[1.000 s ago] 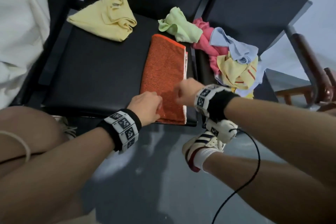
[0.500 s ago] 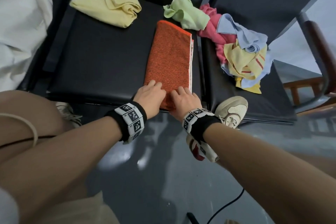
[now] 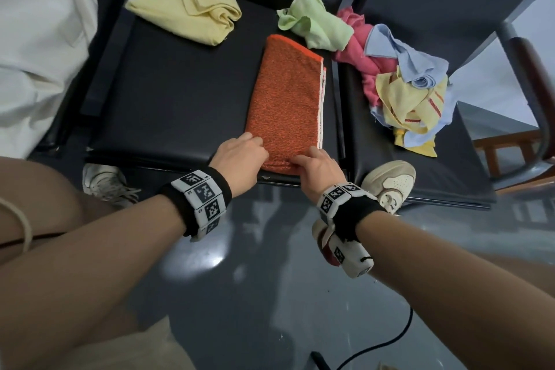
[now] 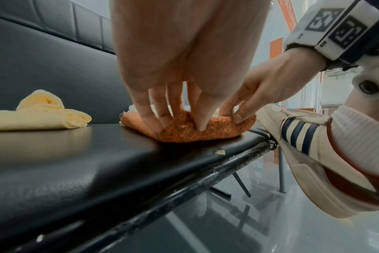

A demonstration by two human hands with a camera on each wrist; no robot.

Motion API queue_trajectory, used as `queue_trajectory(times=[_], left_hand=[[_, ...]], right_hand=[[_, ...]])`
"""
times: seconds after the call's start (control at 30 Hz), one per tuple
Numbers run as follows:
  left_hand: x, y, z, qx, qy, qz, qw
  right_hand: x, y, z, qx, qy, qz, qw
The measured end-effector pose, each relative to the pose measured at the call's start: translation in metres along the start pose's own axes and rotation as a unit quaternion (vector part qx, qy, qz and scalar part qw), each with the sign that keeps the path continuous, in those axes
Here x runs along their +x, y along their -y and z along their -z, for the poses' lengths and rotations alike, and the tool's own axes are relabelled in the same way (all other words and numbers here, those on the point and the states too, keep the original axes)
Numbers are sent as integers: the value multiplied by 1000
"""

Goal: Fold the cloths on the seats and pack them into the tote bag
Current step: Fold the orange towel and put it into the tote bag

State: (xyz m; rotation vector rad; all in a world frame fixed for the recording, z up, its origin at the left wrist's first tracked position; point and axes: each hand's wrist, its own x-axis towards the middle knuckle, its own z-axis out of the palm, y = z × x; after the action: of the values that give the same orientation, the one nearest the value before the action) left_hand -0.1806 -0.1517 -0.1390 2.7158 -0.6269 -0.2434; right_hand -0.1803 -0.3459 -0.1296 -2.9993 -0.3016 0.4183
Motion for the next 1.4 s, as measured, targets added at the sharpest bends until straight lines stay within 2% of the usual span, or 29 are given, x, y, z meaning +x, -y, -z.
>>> queue_trajectory(times=[0.2,0.33,0.47,0.53,0.67,0.83,1.0,1.1,1.2,1.4], left_hand=[[-3,5,-2,-58,23,-4,998],[-2,6,-1,-79,20,8,997],[2,7,3,-115,-9,40,992],[4,9,6,-136,-38,60,988],[8,12,7,-112,-71,71,989],[14,15,1,-108,-73,84,988],[16,18,0,-112,-117,89,983],[15,13,-3,-66,-146,17,987],[11,5,-13,-37,-128,-58,989],[6,2,-14,-5,-81,-42,996]], right_hand=[[-1,-3,-3,67,2,-19,998],[3,0,-1,104,-24,-57,993],[6,4,3,112,-38,-100,988],[6,5,2,75,-68,-81,992],[8,9,-8,-12,-150,-50,987],[4,15,-20,-3,-136,-19,991],[-7,13,-21,-46,-101,42,993],[-7,15,-21,-55,-109,38,992],[-3,20,-21,-48,-126,25,991],[-4,21,-16,-50,-114,17,992]])
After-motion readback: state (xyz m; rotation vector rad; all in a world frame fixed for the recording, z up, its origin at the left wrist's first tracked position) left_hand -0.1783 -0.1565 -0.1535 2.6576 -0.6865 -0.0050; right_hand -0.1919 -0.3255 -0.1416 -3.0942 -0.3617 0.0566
